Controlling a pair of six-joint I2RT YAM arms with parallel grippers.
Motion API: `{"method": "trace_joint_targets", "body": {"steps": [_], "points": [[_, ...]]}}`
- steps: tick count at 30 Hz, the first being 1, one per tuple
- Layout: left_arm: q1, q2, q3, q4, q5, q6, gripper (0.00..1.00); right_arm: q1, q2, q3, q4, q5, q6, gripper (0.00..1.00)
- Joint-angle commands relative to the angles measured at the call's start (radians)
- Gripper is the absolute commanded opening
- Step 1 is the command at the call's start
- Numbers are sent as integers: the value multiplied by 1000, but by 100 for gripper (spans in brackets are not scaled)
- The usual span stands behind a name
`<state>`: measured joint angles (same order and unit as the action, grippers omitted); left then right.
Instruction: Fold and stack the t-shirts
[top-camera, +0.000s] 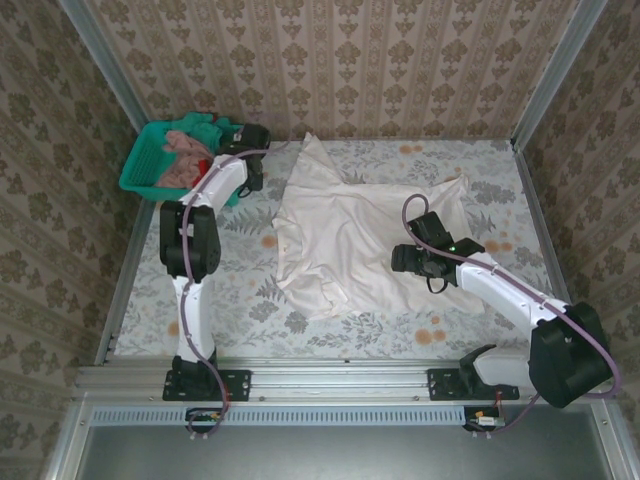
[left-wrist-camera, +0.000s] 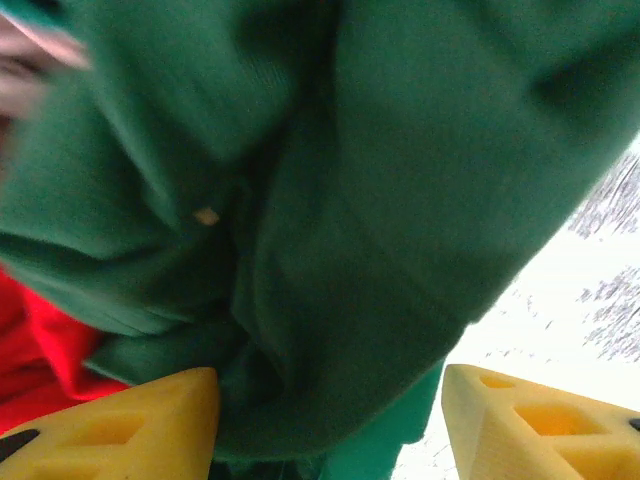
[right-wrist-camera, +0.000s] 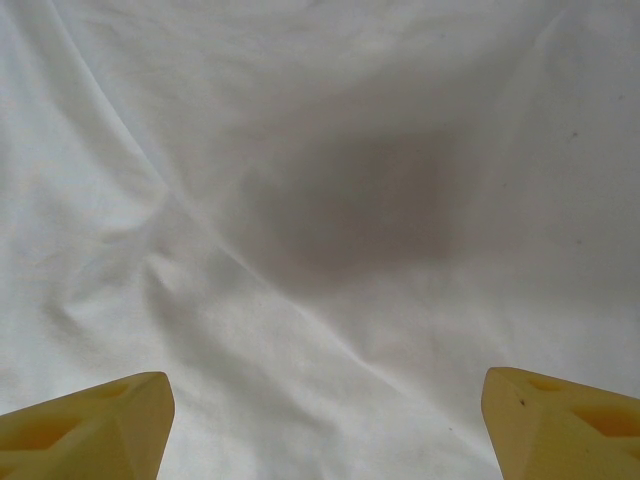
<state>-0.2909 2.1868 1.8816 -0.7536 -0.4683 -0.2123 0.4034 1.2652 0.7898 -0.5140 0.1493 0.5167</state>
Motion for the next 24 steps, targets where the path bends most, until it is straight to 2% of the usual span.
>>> {"method": "trace_joint_targets", "body": {"steps": [1,4,9,15,19,21,24], "points": [[7,-21,-20,-31,24,51,51,4,-27,0,8,5,-3,82],[19,-45,-55,-38,33,63,34,3,-29,6,8,1,-3,82],[23,-176,-194,-2,67,102,19,3,-14,9,23,-9,1,82],[23,-378,-419,37,116,185,11,4,28,32,32,-18,0,83],[17,-514,-558,134,210,290,0,4,53,52,36,-22,-1,82],[6,-545,-582,174,304,353,0,3,56,55,42,-22,-1,82],[-33,-545,-584,220,367,440,0,3,49,50,41,-22,3,82]]}}
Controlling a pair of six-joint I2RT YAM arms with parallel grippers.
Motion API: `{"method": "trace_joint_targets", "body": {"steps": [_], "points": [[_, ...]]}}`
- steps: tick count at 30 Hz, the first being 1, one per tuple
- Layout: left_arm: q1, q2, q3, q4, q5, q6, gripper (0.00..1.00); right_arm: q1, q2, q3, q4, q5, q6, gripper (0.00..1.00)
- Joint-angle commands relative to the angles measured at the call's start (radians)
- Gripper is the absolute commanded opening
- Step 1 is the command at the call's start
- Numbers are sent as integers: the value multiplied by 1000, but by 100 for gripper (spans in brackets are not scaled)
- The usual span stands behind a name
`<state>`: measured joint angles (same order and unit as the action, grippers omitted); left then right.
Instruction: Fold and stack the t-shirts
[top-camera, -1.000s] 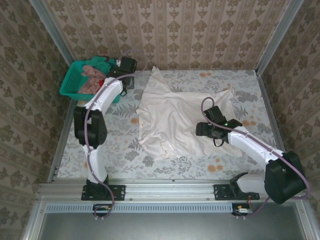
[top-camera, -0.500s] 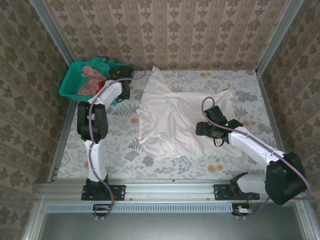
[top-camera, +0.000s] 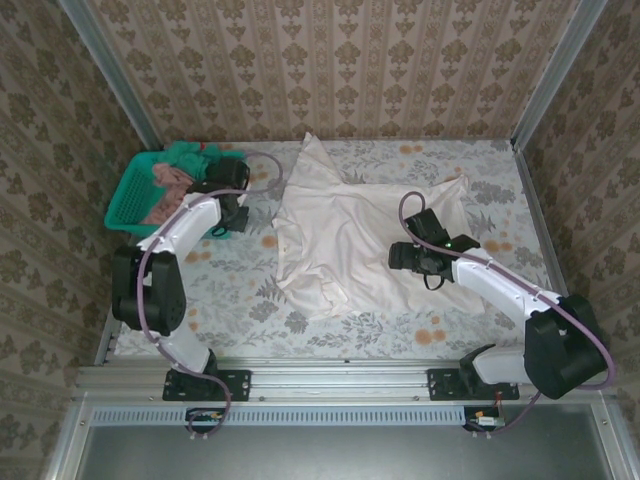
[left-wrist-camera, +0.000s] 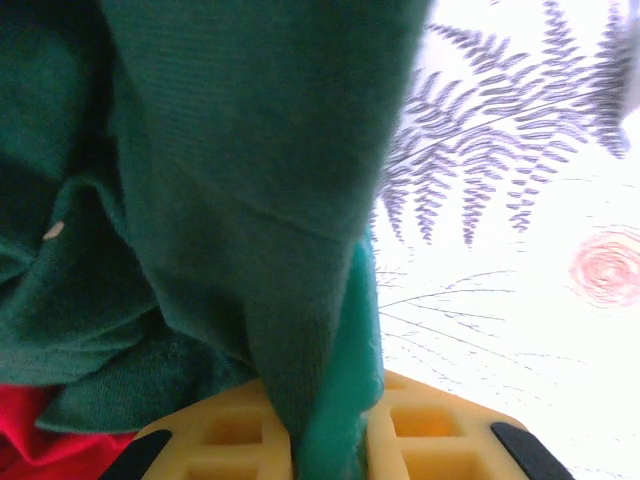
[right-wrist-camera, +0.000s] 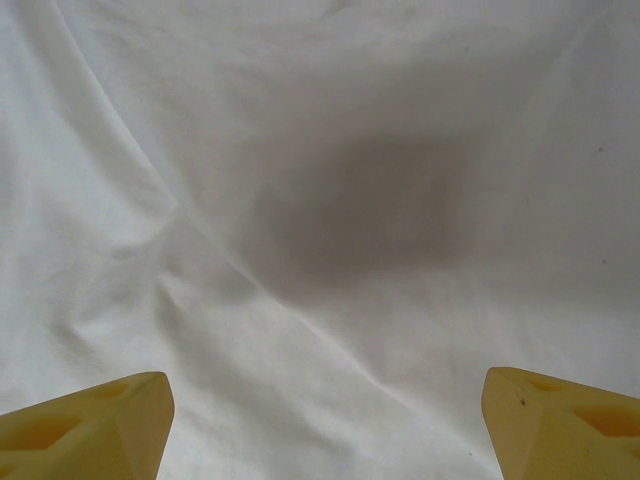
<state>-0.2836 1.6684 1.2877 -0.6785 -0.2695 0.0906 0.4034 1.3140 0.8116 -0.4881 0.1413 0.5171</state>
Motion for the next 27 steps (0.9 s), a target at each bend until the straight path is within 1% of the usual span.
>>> {"method": "trace_joint_targets", "body": {"steps": [1,3,5,6,8,9,11,13,14,15,16,17,18,19,20,21,22,23,24,25,26,27], "points": [[-51,-13,17,146,163,159,0,4,-5,25,16,-14,3,83],[-65,13,30,132,168,229,0,4,-13,18,11,-9,3,83],[-74,24,8,139,133,307,0,3,-22,10,7,-5,3,83],[-75,20,-12,148,135,339,0,4,-25,6,6,-3,1,83],[-75,-15,-93,210,185,430,0,4,-29,0,6,3,0,83],[-75,-47,-150,267,215,471,0,4,-30,-2,8,5,1,83],[-53,-92,-245,378,187,489,0,4,-22,1,9,3,3,83],[3,-102,-251,353,203,476,1,3,-16,5,9,-7,4,83],[29,-108,-257,355,194,463,8,3,-13,8,12,-9,2,83],[48,-112,-259,356,176,449,24,3,-11,10,14,-11,1,83],[65,-120,-257,345,144,425,48,4,-7,14,10,-9,-3,83],[81,-134,-258,338,127,402,59,4,-2,21,3,-6,-7,83],[97,-151,-263,328,123,391,67,3,2,29,-4,-3,-9,83],[105,-168,-264,328,92,362,81,4,6,37,-9,0,-11,83],[108,-198,-253,311,47,336,85,3,7,42,-10,-1,-15,83],[106,-220,-235,275,36,316,87,4,8,45,-12,-4,-17,83],[99,-243,-191,232,23,262,95,3,6,45,-12,-7,-18,83],[87,-263,-140,181,2,188,100,3,5,47,-10,-9,-20,83],[79,-279,-89,132,18,121,100,4,4,46,-11,-8,-22,83],[63,-289,-36,84,65,40,100,3,4,46,-10,-8,-23,83],[26,-296,-5,70,88,-48,100,4,3,44,-8,-8,-25,83],[-16,-299,6,82,89,-124,100,3,4,42,-5,-4,-26,83]]}}
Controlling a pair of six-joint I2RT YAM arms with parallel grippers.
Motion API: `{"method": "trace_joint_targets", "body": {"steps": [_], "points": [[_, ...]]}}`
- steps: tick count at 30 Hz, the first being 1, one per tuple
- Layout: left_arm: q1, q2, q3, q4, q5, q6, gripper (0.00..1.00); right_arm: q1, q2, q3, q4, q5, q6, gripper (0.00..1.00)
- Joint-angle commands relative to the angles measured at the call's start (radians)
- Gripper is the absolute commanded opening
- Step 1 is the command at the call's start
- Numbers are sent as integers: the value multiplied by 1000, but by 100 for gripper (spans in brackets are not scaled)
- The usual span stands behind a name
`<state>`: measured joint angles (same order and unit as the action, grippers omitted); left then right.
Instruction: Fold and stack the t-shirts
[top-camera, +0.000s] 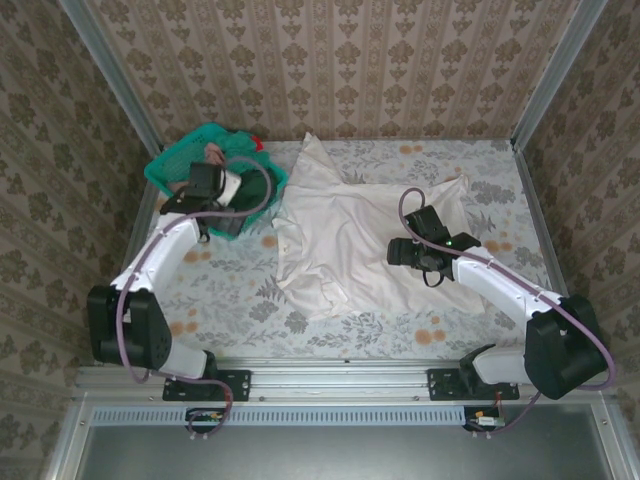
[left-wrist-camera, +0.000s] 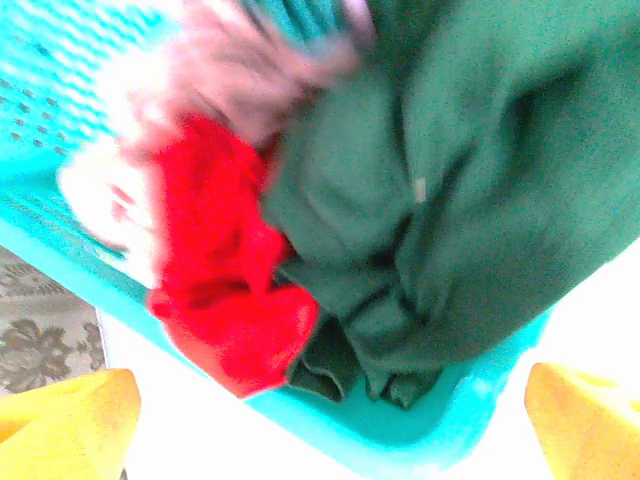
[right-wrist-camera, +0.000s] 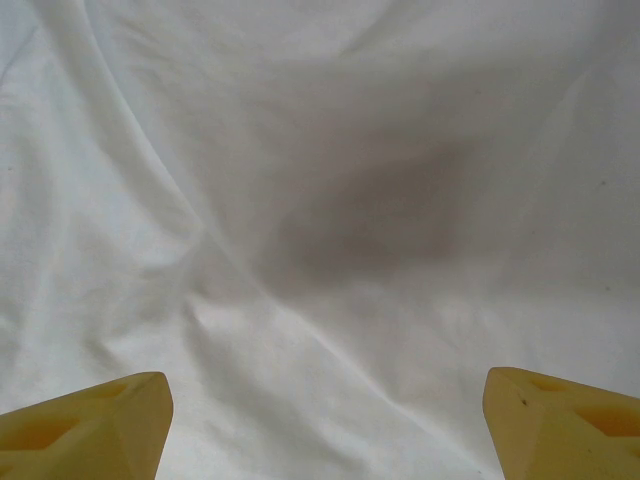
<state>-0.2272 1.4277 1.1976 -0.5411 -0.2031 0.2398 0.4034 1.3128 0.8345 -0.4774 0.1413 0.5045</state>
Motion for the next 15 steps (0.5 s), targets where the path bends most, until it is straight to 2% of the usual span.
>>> {"method": "trace_joint_targets", "body": {"steps": [1,3,4,5,8,11,15], "points": [[-130,-52,97,-25,56,-329,100,4,6,18,-11,-3,-14,83],[-249,-13,77,113,70,-434,100,3,11,22,-11,-5,-15,83],[-302,42,87,183,112,-463,100,2,13,25,-13,-5,-15,83],[-337,117,127,230,141,-498,100,2,14,30,-16,-6,-17,83],[-397,393,370,209,230,-535,100,-1,-2,30,-26,2,-19,83],[-388,606,583,179,280,-555,98,-11,-35,11,-21,14,-19,84],[-331,792,753,176,267,-617,94,-17,-81,-12,-26,9,-26,83]]}}
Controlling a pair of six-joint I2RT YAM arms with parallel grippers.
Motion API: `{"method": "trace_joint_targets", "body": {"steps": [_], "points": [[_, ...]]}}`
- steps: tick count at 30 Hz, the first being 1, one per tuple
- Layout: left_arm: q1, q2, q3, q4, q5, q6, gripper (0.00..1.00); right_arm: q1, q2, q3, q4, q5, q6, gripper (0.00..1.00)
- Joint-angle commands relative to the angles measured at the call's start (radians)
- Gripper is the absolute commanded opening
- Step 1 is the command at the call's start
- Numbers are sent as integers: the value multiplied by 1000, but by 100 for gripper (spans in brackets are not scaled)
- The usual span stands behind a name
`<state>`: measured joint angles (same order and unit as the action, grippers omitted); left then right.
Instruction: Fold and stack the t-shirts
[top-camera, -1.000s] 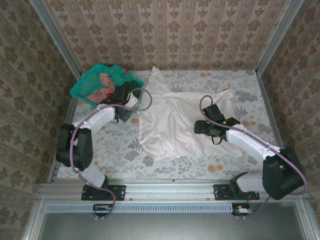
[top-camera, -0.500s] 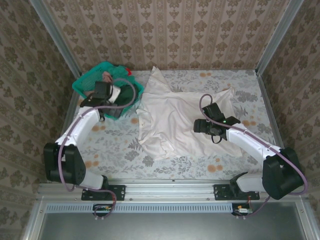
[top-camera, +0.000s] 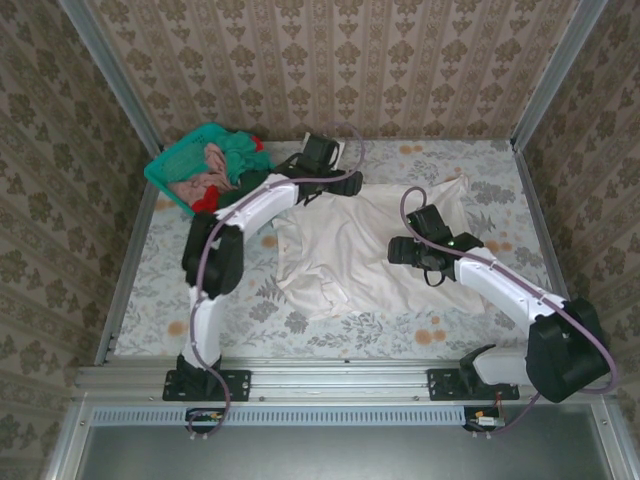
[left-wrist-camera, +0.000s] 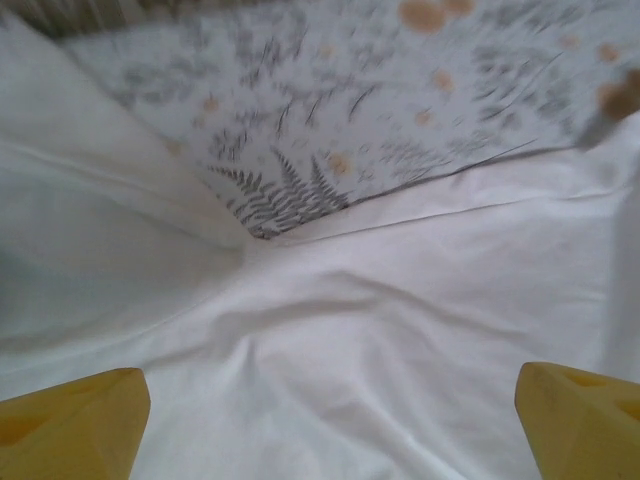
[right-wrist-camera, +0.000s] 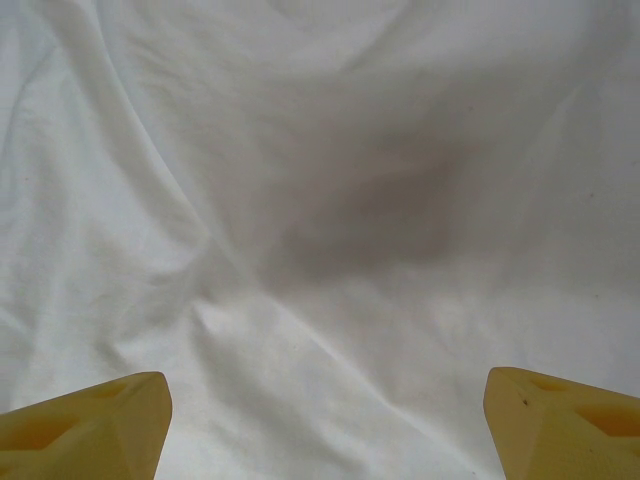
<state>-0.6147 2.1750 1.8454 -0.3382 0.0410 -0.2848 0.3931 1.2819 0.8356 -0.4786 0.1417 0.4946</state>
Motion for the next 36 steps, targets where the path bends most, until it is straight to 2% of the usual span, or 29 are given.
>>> {"method": "trace_joint_targets", "body": {"steps": [1,5,8,19,22,27,29,33,36], "points": [[74,85,130,-18,20,-105,92,-10,-62,-21,-25,8,-18,84],[126,210,233,-60,0,-148,83,-23,-102,-39,-37,8,-24,84],[143,186,165,-41,-35,-148,82,-32,-139,-51,-45,7,-27,84],[153,-194,-387,55,-184,-134,82,-43,-181,-72,-24,-21,-23,85],[195,-301,-534,75,-229,-127,83,-45,-177,-73,-19,-25,-24,85],[272,-384,-651,35,-240,-128,82,-44,-175,-75,-9,-39,-21,85],[289,-412,-691,38,-210,-122,81,-45,-175,-76,-5,-42,-19,85],[266,-473,-743,4,-142,-118,82,-45,-164,-69,-2,-42,-20,85],[192,-545,-749,-72,-167,-125,85,-45,-147,-58,4,-46,-24,85]]}}
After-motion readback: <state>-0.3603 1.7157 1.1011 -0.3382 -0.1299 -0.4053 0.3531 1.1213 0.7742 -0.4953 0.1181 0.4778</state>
